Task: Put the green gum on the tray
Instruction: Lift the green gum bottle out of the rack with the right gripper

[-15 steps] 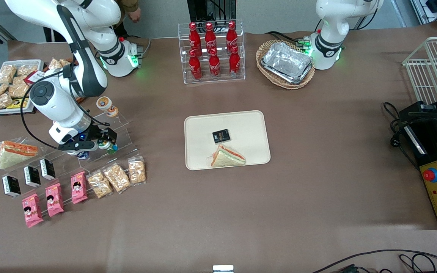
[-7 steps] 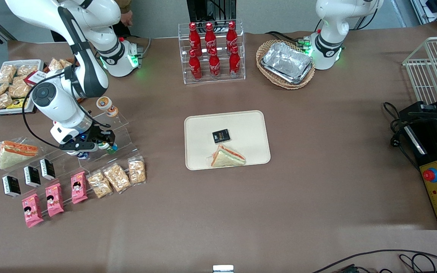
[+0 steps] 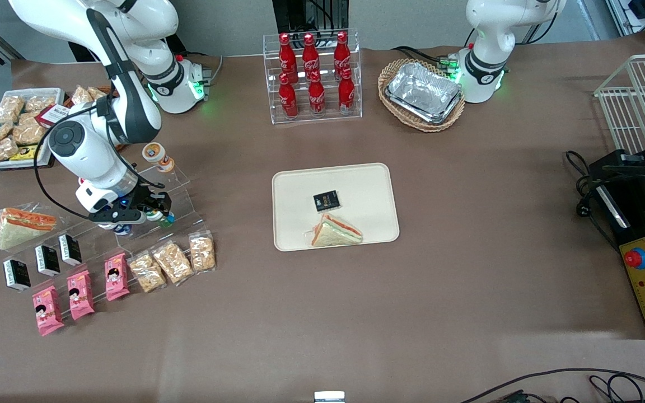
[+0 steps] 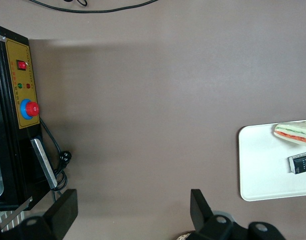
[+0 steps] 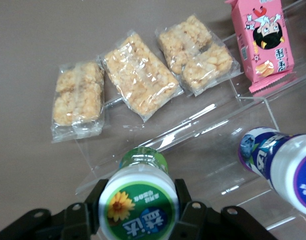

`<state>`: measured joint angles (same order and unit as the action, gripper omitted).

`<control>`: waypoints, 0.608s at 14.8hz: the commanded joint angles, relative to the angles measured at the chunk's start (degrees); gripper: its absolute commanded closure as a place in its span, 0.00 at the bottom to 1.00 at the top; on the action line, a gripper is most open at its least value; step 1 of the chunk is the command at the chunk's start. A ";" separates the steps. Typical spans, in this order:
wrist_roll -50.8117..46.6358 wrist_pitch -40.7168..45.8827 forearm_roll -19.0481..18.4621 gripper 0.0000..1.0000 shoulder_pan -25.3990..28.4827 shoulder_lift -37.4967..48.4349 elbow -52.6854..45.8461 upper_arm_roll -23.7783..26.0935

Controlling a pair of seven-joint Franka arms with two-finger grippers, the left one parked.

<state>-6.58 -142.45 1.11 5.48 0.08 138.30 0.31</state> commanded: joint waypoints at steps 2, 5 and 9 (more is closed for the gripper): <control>-0.71 14.70 -0.67 0.61 0.41 1.24 -10.30 -0.14; -0.54 29.03 -0.50 0.61 0.41 1.15 -20.94 -0.05; -1.67 44.68 0.29 0.61 2.52 1.32 -32.19 -0.05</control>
<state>-6.62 -107.58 1.14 6.42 2.34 114.73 0.39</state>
